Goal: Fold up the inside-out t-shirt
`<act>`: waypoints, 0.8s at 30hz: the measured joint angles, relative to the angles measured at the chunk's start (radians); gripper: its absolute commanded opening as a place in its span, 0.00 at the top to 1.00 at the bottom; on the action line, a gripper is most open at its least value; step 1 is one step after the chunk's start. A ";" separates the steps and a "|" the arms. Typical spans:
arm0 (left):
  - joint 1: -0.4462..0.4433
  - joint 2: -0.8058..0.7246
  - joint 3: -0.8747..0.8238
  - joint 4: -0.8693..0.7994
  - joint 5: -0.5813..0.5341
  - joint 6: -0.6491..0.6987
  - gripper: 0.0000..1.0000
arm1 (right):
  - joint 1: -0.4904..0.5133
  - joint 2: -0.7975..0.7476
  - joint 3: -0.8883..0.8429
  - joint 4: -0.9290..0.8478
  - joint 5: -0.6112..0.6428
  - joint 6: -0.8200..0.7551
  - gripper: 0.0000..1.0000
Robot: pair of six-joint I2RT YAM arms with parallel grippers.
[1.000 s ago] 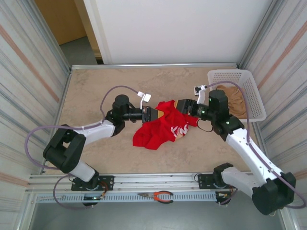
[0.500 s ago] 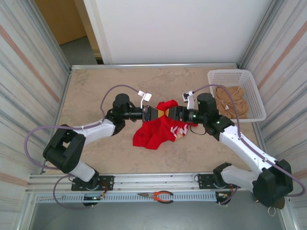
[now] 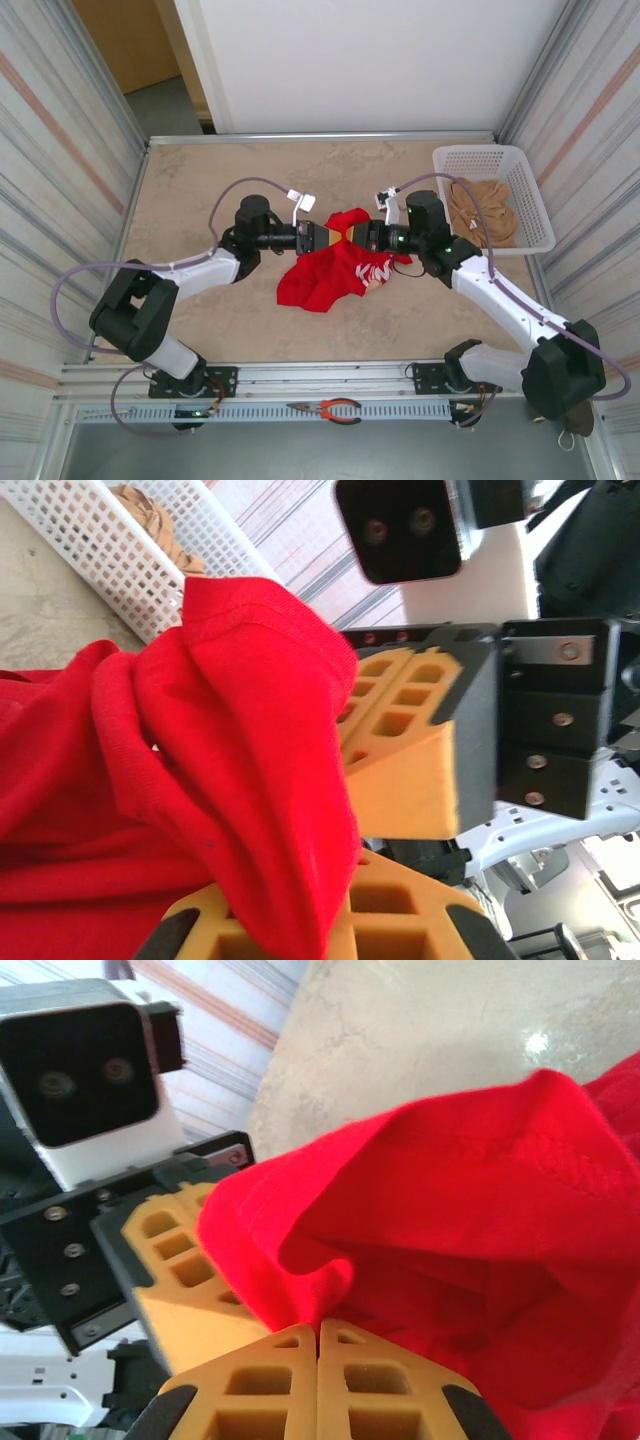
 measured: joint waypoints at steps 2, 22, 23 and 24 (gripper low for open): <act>0.021 -0.001 0.000 -0.040 -0.027 0.007 0.56 | 0.000 -0.020 0.025 -0.031 0.000 0.000 1.00; -0.093 -0.331 -0.068 -0.364 -0.373 0.179 0.34 | 0.003 -0.069 0.192 -0.140 0.065 0.006 1.00; -0.117 -0.332 -0.063 -0.381 -0.390 0.193 0.34 | 0.003 -0.067 0.191 -0.140 0.069 0.006 1.00; -0.147 -0.331 -0.057 -0.404 -0.414 0.208 0.34 | 0.003 -0.066 0.189 -0.140 0.076 0.007 1.00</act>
